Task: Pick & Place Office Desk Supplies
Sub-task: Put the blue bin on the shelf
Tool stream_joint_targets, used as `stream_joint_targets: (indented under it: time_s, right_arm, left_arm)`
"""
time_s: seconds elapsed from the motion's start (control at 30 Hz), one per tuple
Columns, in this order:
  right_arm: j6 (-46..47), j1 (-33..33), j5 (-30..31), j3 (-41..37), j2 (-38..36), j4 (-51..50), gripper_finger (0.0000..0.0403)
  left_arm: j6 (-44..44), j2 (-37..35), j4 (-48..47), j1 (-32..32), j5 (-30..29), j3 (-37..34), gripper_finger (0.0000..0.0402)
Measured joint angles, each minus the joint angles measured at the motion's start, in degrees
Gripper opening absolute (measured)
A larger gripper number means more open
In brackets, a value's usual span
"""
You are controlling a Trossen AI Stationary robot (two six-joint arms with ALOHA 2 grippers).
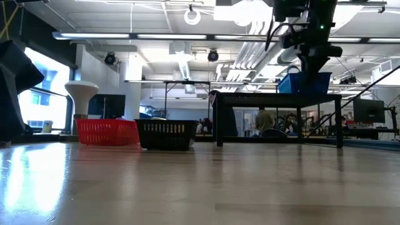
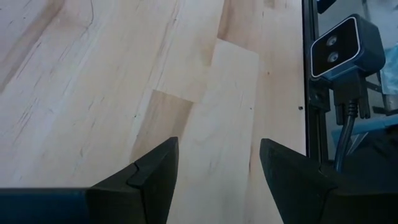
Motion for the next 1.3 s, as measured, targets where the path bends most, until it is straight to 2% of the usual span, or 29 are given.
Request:
stream_joint_targets:
  time_s: [0.47, 0.93, 1.17, 1.3]
  right_arm:
    - [0.2, 0.7, -0.2, 0.0, -6.7, 0.9, 0.0079]
    - [3.1, 2.6, 0.7, 0.0, -7.4, 1.4, 0.0079]
    - [8.2, 2.6, 3.4, 0.0, -7.4, 1.5, 0.0086]
    - [14.6, 2.6, 6.1, 0.0, -7.4, 3.7, 0.0087]
  left_arm:
    - [1.2, 0.0, 0.0, 0.1, 0.0, 0.0, 0.0220]
    - [2.1, 0.0, 0.0, 0.1, 0.0, 0.0, 0.0220]
    - [2.1, 0.0, 0.0, 0.1, 0.0, 0.0, 0.0220]
    - [2.1, 0.0, 0.0, 0.1, 0.0, 0.0, 0.0220]
